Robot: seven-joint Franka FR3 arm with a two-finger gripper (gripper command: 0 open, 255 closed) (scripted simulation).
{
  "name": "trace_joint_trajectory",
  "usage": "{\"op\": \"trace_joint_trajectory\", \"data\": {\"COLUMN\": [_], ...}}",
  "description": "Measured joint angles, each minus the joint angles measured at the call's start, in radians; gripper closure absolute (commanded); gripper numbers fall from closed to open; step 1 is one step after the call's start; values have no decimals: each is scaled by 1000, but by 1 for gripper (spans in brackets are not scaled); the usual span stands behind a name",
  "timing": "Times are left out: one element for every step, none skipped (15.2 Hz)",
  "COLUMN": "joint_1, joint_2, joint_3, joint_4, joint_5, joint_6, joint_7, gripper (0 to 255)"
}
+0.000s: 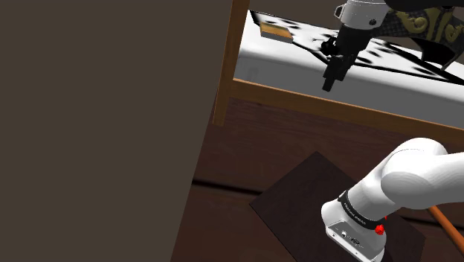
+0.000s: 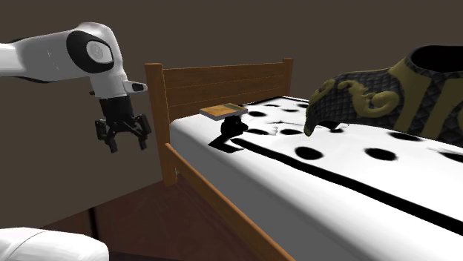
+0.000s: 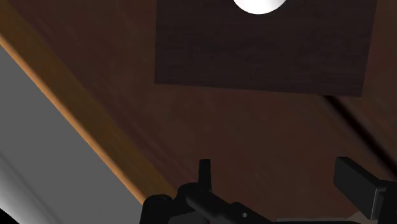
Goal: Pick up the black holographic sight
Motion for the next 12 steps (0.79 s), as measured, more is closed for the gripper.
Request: {"op": "trace_joint_trajectory", "data": {"joint_1": [0, -6, -16, -28, -40, -52, -63, -74, -87, -98, -108, -118], "joint_2": [0, 15, 33, 62, 93, 120, 150, 178, 207, 235, 265, 293], "joint_3": [0, -5, -16, -29, -39, -52, -63, -77, -93, -108, -122, -135], "joint_4": [0, 14, 29, 49, 82, 106, 130, 153, 188, 219, 253, 278], "joint_5": [0, -1, -4, -8, -9, -11, -11, -12, -14, -14, -12, -10], "joint_6": [0, 4, 10, 23, 26, 34, 45, 54, 53, 56, 58, 65], "joint_7": [0, 3, 5, 8, 13, 17, 23, 26, 25, 27, 29, 32], "gripper": [0, 0, 0, 0, 0, 0, 0, 0, 0, 0, 0, 0]}}
